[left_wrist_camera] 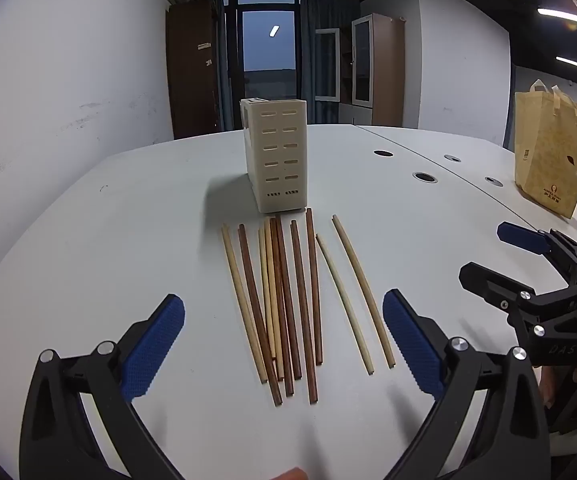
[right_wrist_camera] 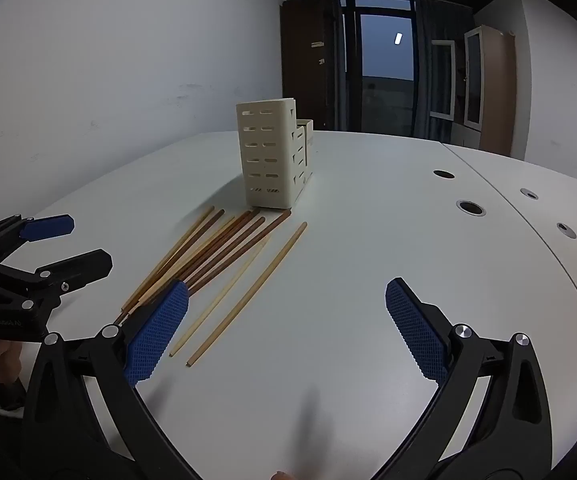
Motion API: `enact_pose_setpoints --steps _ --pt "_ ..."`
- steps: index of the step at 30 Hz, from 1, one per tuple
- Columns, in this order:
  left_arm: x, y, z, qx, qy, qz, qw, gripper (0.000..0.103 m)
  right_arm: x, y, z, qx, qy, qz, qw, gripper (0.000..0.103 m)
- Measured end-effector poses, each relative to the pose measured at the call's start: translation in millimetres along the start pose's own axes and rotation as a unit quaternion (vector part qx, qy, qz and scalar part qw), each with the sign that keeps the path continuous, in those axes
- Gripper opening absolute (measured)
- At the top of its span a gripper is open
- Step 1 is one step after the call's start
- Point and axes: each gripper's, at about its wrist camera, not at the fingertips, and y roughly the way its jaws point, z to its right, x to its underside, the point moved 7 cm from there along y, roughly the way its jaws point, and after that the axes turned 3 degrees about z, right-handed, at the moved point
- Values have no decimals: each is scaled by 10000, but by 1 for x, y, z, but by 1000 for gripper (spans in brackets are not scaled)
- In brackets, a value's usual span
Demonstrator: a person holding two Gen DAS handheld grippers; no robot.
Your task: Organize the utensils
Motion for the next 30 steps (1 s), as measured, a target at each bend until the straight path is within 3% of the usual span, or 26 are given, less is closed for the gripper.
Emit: enact_pose_setpoints --steps 1,6,9,30 --pt "1 1 -2 198 -312 -89 9993 98 0 1 1 -7 18 -13 10000 95" --pt "-1 9 -13 246 -396 -138 9988 98 2 11 11 -19 153 -80 9998 95" --pt "1 4 -13 209 -361 -104 9991 98 1 4 2 68 -33 68 9999 95" --pt "-2 1 -14 173 -422 -5 9990 98 -3 2 1 62 -49 -35 10000 95"
